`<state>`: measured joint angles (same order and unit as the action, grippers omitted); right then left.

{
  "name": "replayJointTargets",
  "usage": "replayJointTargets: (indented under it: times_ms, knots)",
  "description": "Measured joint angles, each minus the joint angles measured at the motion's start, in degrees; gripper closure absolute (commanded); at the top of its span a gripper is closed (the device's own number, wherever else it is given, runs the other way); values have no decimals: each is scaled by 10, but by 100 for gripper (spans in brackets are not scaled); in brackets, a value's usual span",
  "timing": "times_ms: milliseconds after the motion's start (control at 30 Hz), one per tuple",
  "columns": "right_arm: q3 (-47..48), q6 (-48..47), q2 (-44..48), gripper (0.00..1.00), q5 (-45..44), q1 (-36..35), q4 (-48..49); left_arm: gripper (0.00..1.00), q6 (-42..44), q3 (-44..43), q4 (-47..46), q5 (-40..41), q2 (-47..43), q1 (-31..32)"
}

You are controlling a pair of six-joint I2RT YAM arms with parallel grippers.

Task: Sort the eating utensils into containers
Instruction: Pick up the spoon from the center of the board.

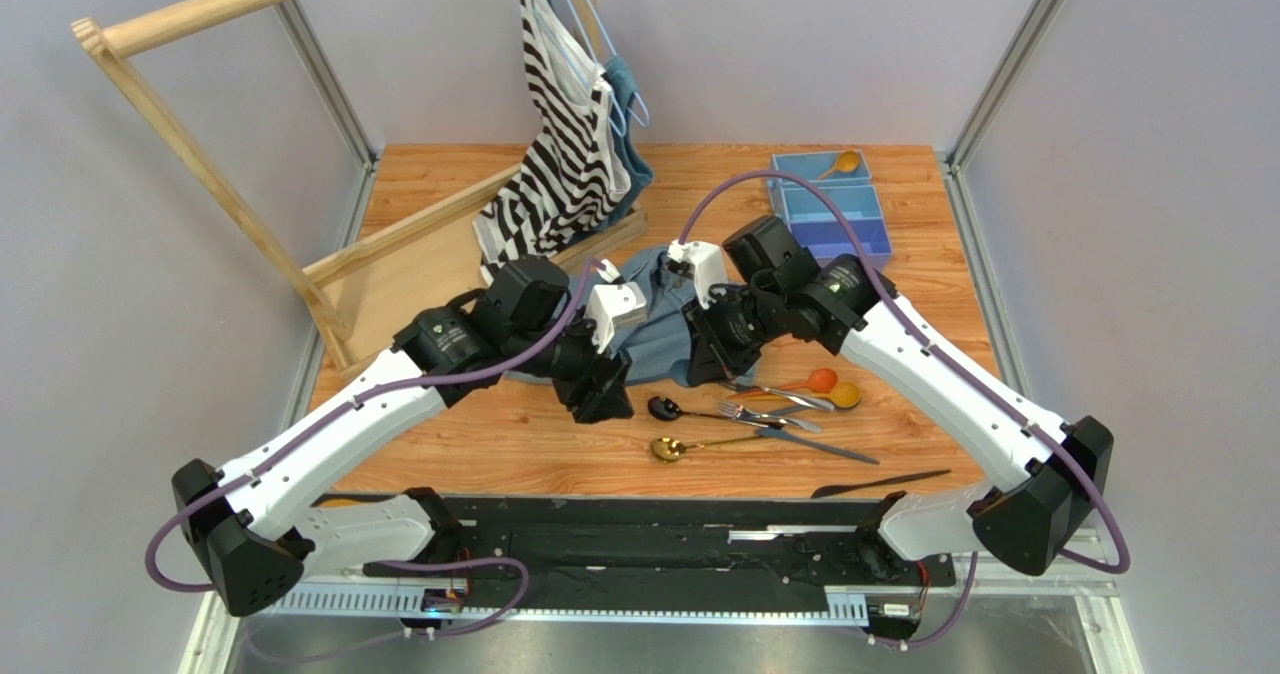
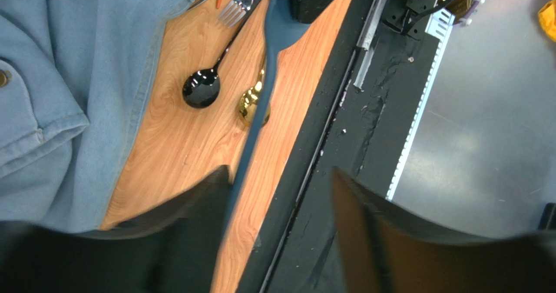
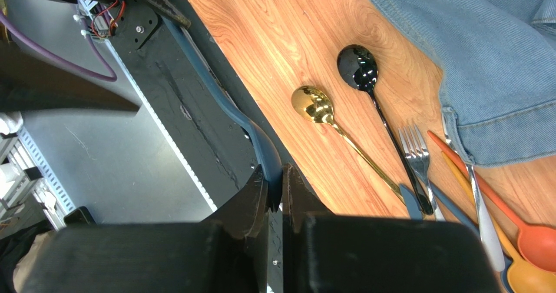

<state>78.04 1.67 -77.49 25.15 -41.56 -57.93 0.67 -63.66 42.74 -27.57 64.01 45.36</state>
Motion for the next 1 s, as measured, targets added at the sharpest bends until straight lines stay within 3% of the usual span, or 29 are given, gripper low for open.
replayJointTargets:
  times_ms: [100,233,300,400,467,500,533,633,833,1000]
  knots:
    - [0,-1,14,100,1,0,-4,75,1,-3,-2,0,9,0]
    - [0,-5,39,100,4,0,-10,88,2,-7,-5,-7,23,0]
    - [0,-8,47,100,2,0,-10,100,3,-12,-5,-20,26,1]
    - [0,-10,56,96,-1,0,-9,100,3,-20,-4,-29,26,6]
    - [0,-8,61,84,-8,0,-8,100,3,-22,-5,-31,26,6]
    - [0,-4,64,72,-14,0,-6,100,0,-22,-7,-31,26,7]
    - [0,3,67,52,-22,0,-3,100,-4,-22,-10,-31,26,7]
    - [-8,38,88,28,-50,0,26,100,-22,-22,-22,-21,25,6]
    - [-73,129,188,24,-97,10,125,100,-83,6,-86,9,11,5]
    - [-210,236,294,22,-139,16,250,100,-154,33,-147,45,-10,5]
